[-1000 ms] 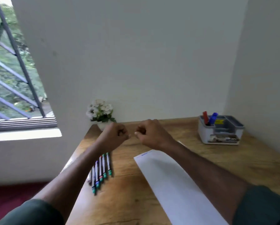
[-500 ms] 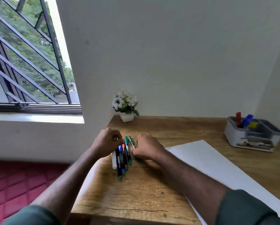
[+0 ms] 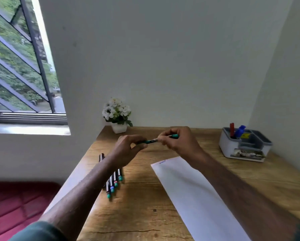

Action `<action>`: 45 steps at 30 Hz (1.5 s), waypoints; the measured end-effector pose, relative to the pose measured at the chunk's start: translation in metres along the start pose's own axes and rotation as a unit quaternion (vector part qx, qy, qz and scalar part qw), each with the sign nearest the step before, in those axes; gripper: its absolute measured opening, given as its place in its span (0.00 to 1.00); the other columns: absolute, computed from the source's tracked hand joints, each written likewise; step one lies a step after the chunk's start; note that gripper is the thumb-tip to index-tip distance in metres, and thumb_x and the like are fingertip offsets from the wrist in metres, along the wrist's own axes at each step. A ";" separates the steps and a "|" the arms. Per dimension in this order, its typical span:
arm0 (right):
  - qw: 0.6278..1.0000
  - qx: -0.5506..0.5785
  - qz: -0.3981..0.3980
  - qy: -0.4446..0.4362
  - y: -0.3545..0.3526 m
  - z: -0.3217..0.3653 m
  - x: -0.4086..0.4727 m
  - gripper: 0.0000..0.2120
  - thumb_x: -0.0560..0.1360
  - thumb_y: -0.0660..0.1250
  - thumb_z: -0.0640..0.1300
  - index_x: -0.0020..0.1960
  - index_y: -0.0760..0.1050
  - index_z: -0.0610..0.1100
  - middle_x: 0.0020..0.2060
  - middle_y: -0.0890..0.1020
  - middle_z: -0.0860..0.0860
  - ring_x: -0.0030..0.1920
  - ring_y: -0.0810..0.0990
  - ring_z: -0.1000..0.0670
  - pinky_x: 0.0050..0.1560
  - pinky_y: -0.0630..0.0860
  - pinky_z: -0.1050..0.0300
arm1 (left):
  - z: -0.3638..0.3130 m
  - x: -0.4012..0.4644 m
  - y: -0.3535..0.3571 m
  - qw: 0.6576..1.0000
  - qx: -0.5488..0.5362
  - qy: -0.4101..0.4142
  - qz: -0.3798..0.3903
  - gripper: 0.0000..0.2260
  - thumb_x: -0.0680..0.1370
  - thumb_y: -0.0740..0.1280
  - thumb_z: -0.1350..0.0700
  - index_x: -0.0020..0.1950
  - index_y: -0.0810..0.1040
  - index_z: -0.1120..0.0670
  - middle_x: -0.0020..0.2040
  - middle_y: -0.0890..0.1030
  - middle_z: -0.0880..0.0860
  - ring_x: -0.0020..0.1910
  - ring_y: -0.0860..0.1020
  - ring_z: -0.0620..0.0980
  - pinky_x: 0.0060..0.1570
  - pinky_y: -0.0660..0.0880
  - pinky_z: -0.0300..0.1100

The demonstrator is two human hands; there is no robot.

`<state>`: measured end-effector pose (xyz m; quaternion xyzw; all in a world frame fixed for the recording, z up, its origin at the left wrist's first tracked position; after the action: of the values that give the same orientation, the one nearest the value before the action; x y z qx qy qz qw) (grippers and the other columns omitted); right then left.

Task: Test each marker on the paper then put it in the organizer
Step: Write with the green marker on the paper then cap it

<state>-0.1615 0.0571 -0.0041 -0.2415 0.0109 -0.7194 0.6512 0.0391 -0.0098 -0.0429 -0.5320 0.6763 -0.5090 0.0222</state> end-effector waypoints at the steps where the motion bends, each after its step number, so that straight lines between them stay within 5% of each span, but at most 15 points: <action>1: 0.998 0.057 -0.004 0.005 -0.009 -0.002 -0.003 0.02 0.75 0.74 0.39 0.45 0.85 0.41 0.32 0.82 0.51 0.31 0.77 0.56 0.33 0.72 0.63 | -0.012 0.003 0.008 0.999 -0.029 0.020 0.008 0.05 0.78 0.71 0.55 0.53 0.84 0.50 0.43 0.83 0.43 0.42 0.80 0.40 0.43 0.73 0.37; 4: 0.996 0.087 -0.021 0.002 -0.024 -0.011 -0.011 0.08 0.78 0.72 0.42 0.44 0.82 0.37 0.31 0.81 0.46 0.28 0.75 0.53 0.30 0.70 0.60 | -0.049 0.011 0.031 0.994 -0.079 0.064 0.040 0.06 0.80 0.67 0.59 0.55 0.81 0.51 0.44 0.81 0.41 0.44 0.80 0.39 0.42 0.72 0.31; 7: 0.995 0.086 -0.033 0.031 -0.038 -0.017 -0.015 0.17 0.80 0.69 0.45 0.44 0.77 0.30 0.29 0.80 0.45 0.27 0.74 0.52 0.30 0.70 0.60 | -0.077 0.015 0.050 0.981 -0.148 0.104 0.065 0.07 0.82 0.65 0.59 0.54 0.78 0.48 0.43 0.81 0.39 0.41 0.79 0.42 0.40 0.75 0.38; 9: 0.993 0.107 -0.024 0.045 -0.052 -0.019 -0.017 0.15 0.80 0.68 0.44 0.41 0.77 0.33 0.28 0.78 0.46 0.26 0.72 0.52 0.29 0.69 0.60 | -0.084 0.018 0.057 0.975 -0.178 0.107 0.079 0.07 0.83 0.63 0.58 0.55 0.79 0.48 0.42 0.80 0.41 0.39 0.78 0.45 0.40 0.76 0.46; 16: 0.986 0.162 0.012 0.024 -0.069 -0.031 -0.025 0.12 0.80 0.69 0.41 0.38 0.74 0.40 0.30 0.81 0.44 0.27 0.74 0.50 0.31 0.69 0.58 | -0.095 0.028 0.049 0.953 -0.200 0.126 0.189 0.10 0.84 0.62 0.58 0.61 0.80 0.49 0.53 0.83 0.42 0.53 0.80 0.44 0.52 0.75 0.43; 20: 0.982 0.184 0.010 0.025 -0.067 -0.043 -0.024 0.13 0.79 0.70 0.41 0.37 0.75 0.40 0.32 0.80 0.41 0.28 0.72 0.47 0.30 0.68 0.57 | -0.091 0.035 0.046 0.949 -0.176 0.137 0.220 0.13 0.83 0.62 0.56 0.67 0.78 0.48 0.59 0.82 0.46 0.59 0.79 0.50 0.61 0.76 0.53; 23: 0.976 0.214 -0.036 0.028 -0.077 -0.051 -0.020 0.11 0.79 0.68 0.40 0.40 0.74 0.37 0.30 0.80 0.42 0.27 0.73 0.48 0.29 0.69 0.58 | -0.076 0.037 0.045 0.945 -0.186 0.123 0.240 0.20 0.84 0.61 0.59 0.75 0.70 0.45 0.53 0.83 0.47 0.53 0.81 0.46 0.54 0.77 0.44; 24: 0.972 0.228 -0.051 0.028 -0.082 -0.052 -0.019 0.11 0.80 0.67 0.38 0.39 0.73 0.38 0.29 0.79 0.43 0.26 0.73 0.49 0.28 0.69 0.58 | -0.069 0.036 0.045 0.945 -0.200 0.109 0.234 0.22 0.84 0.60 0.62 0.76 0.68 0.47 0.48 0.78 0.51 0.39 0.71 0.34 0.47 0.75 0.36; 25: 0.969 0.237 -0.062 0.030 -0.086 -0.054 -0.019 0.12 0.80 0.66 0.37 0.38 0.72 0.40 0.28 0.79 0.43 0.26 0.73 0.49 0.28 0.68 0.59 | -0.061 0.034 0.045 0.947 -0.222 0.089 0.216 0.22 0.84 0.59 0.63 0.76 0.67 0.48 0.49 0.60 0.36 0.41 0.58 0.35 0.41 0.71 0.32; 26: 0.968 0.239 -0.067 0.033 -0.088 -0.056 -0.020 0.13 0.80 0.65 0.36 0.37 0.72 0.41 0.28 0.79 0.43 0.26 0.73 0.48 0.27 0.68 0.58 | -0.051 0.035 0.046 0.952 -0.231 0.072 0.185 0.21 0.84 0.60 0.62 0.76 0.68 0.49 0.33 0.63 0.40 0.34 0.62 0.37 0.37 0.69 0.34; 30: 0.979 0.184 -0.037 0.076 -0.068 -0.072 -0.030 0.11 0.82 0.57 0.34 0.51 0.79 0.38 0.39 0.85 0.35 0.31 0.80 0.44 0.28 0.69 0.56 | -0.036 0.039 0.053 0.994 -0.082 0.007 0.075 0.05 0.79 0.69 0.55 0.48 0.77 0.44 0.38 0.76 0.40 0.36 0.74 0.40 0.40 0.71 0.40; 33: 0.985 0.133 -0.036 0.104 -0.053 -0.080 -0.043 0.13 0.81 0.58 0.33 0.50 0.81 0.35 0.43 0.86 0.35 0.33 0.80 0.44 0.31 0.68 0.55 | -0.041 0.037 0.055 0.994 0.047 -0.014 0.101 0.15 0.76 0.72 0.46 0.34 0.70 0.46 0.33 0.76 0.45 0.31 0.72 0.43 0.31 0.65 0.40; 37: 0.996 0.029 -0.032 0.073 -0.052 -0.079 -0.060 0.02 0.70 0.70 0.38 0.39 0.81 0.40 0.34 0.84 0.45 0.31 0.76 0.52 0.28 0.68 0.59 | -0.037 0.034 0.058 0.971 0.136 -0.056 0.189 0.18 0.71 0.74 0.38 0.36 0.68 0.46 0.36 0.72 0.44 0.34 0.69 0.42 0.32 0.62 0.39; 42: 0.993 -0.080 -0.066 0.057 -0.055 -0.077 -0.041 0.13 0.66 0.73 0.33 0.28 0.76 0.46 0.27 0.80 0.55 0.30 0.75 0.60 0.30 0.70 0.63 | -0.035 0.034 0.062 0.963 0.154 -0.064 0.213 0.19 0.67 0.75 0.35 0.42 0.73 0.47 0.40 0.72 0.42 0.37 0.70 0.42 0.35 0.64 0.41; 45: 0.991 -0.084 -0.080 0.073 -0.050 -0.071 -0.019 0.12 0.69 0.71 0.33 0.29 0.73 0.40 0.23 0.75 0.56 0.25 0.72 0.62 0.28 0.67 0.67 | -0.033 0.033 0.063 0.961 0.153 -0.067 0.219 0.20 0.67 0.75 0.34 0.41 0.74 0.48 0.41 0.75 0.45 0.38 0.72 0.43 0.35 0.66 0.41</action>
<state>-0.2331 0.0616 -0.0572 -0.2425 0.0997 -0.7813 0.5664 -0.0376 -0.0181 -0.0548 -0.3940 0.6876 -0.5523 0.2588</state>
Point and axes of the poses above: each hand's wrist, its own x-axis towards the middle knuckle, its own y-axis out of the palm, z = x × y, the point moved 2 cm from there along x, towards the middle knuckle
